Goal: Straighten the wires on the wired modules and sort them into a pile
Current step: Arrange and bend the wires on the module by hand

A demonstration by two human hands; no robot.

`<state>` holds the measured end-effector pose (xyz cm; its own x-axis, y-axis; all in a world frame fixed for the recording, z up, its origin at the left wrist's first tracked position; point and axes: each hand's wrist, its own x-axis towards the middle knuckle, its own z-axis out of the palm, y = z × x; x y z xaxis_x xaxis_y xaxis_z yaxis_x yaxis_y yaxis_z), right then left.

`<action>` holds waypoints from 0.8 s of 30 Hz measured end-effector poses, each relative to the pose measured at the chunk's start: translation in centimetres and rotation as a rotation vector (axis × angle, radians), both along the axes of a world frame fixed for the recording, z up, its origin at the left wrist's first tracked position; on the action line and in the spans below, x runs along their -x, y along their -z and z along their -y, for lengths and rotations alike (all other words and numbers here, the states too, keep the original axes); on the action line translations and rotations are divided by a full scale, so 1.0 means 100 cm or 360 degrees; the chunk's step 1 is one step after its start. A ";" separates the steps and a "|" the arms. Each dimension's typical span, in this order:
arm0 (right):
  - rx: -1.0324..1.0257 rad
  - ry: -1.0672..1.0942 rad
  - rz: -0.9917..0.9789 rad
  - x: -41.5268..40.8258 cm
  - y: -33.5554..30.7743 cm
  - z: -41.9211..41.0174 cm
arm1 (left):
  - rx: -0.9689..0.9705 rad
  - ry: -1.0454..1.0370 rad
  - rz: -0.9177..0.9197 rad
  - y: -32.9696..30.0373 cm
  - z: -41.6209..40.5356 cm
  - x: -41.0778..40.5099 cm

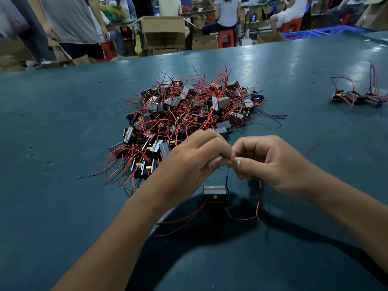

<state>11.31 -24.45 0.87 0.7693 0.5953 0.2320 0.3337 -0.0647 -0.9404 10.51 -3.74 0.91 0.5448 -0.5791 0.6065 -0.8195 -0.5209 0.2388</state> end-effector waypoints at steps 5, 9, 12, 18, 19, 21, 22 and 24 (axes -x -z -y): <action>-0.0040 -0.0020 -0.0075 0.002 -0.002 0.000 | 0.0011 -0.0011 -0.0045 -0.001 0.000 0.001; -0.0062 -0.0020 -0.0101 0.002 -0.002 0.000 | 0.0004 -0.0011 -0.0058 -0.003 0.000 0.002; -0.0087 -0.0007 -0.0117 0.001 -0.002 -0.001 | -0.0023 -0.0002 -0.0052 -0.003 0.001 0.003; -0.0069 0.0027 -0.0096 0.000 0.002 -0.002 | -0.0087 -0.0004 -0.0085 -0.002 0.004 0.003; -0.0069 0.0036 -0.0082 0.000 0.001 -0.002 | -0.0084 -0.0016 -0.0131 -0.001 0.004 0.003; -0.0042 0.0073 -0.0027 0.000 0.001 -0.002 | -0.0047 -0.0044 -0.0242 0.000 0.007 0.005; -0.0014 0.0095 0.0015 0.000 0.002 -0.002 | -0.0034 -0.0057 -0.0293 0.001 0.008 0.006; 0.0037 0.0136 0.0098 0.000 0.003 -0.002 | -0.0029 -0.0088 -0.0407 0.001 0.009 0.007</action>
